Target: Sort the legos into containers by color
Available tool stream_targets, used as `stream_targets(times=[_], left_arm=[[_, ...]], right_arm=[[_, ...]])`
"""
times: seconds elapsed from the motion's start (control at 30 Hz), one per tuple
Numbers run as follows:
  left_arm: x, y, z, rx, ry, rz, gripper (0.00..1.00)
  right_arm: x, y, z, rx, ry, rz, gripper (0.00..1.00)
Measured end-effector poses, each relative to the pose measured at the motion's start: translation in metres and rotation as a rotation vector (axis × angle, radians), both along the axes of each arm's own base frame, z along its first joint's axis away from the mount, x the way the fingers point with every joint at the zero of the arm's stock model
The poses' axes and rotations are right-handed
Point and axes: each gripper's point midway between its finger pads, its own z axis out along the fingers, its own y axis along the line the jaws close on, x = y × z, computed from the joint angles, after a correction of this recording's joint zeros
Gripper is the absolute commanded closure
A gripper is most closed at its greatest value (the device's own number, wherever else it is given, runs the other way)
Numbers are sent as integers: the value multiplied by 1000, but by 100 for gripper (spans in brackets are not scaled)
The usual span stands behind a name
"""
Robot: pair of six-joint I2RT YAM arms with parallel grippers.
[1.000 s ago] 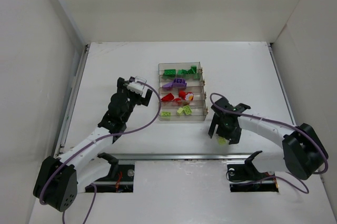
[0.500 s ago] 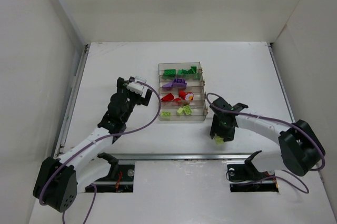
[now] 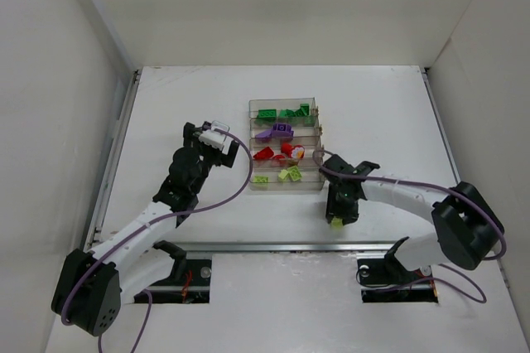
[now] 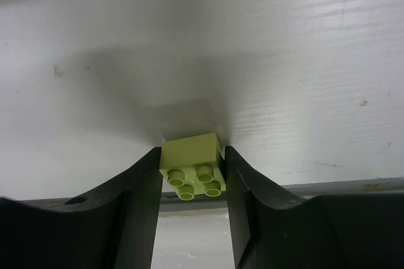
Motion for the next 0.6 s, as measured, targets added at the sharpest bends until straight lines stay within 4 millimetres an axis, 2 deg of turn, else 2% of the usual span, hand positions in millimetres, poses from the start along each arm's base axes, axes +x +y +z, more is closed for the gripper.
stream_targets(times=[0.1, 0.17, 0.23, 0.33, 0.43, 0.5, 0.6], left_arm=[[0, 0, 0, 0, 0, 0, 5], [0, 0, 0, 0, 0, 0, 5], [0, 0, 0, 0, 0, 0, 5], [0, 0, 0, 0, 0, 0, 5], [0, 0, 0, 0, 1, 1, 5], [0, 1, 0, 6, 1, 2, 5], [-1, 3, -1, 16, 2, 11, 5]], right_arm=[[10, -3, 11, -25, -49, -27, 100], [24, -4, 31, -31, -127, -57, 100], [46, 0, 63, -8, -244, -81, 100], [85, 14, 121, 76, -457, -101, 100], [111, 26, 150, 100, -560, -64, 100], [128, 37, 151, 74, -566, -16, 99], [148, 56, 128, 35, -519, 66, 89]])
